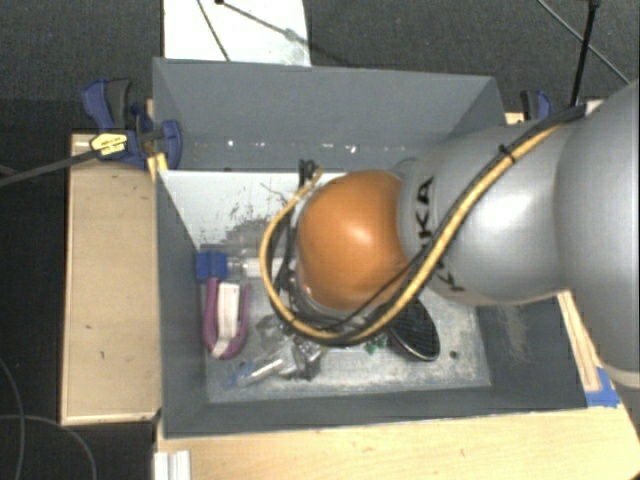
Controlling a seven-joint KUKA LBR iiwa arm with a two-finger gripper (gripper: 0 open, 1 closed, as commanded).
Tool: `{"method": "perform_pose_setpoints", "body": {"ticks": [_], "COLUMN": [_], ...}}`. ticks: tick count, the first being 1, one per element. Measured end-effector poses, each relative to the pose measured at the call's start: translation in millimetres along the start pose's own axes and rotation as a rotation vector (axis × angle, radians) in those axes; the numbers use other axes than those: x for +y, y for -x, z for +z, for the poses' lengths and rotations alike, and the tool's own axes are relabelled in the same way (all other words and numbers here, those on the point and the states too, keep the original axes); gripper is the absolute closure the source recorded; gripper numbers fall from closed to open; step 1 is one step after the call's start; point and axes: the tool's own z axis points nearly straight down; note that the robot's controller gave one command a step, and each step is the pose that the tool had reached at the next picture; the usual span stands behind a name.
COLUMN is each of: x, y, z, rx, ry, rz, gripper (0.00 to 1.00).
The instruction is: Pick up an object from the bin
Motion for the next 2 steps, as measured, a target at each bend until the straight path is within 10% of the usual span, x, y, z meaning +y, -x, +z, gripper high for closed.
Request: {"method": "perform_pose_setpoints", "body": {"ticks": [2], "x": [-1], "y": [3.0], "z": [-60], "rx": [0.001], "ry": [0.000], "rz": [0.020], "gripper": [1.00]}}
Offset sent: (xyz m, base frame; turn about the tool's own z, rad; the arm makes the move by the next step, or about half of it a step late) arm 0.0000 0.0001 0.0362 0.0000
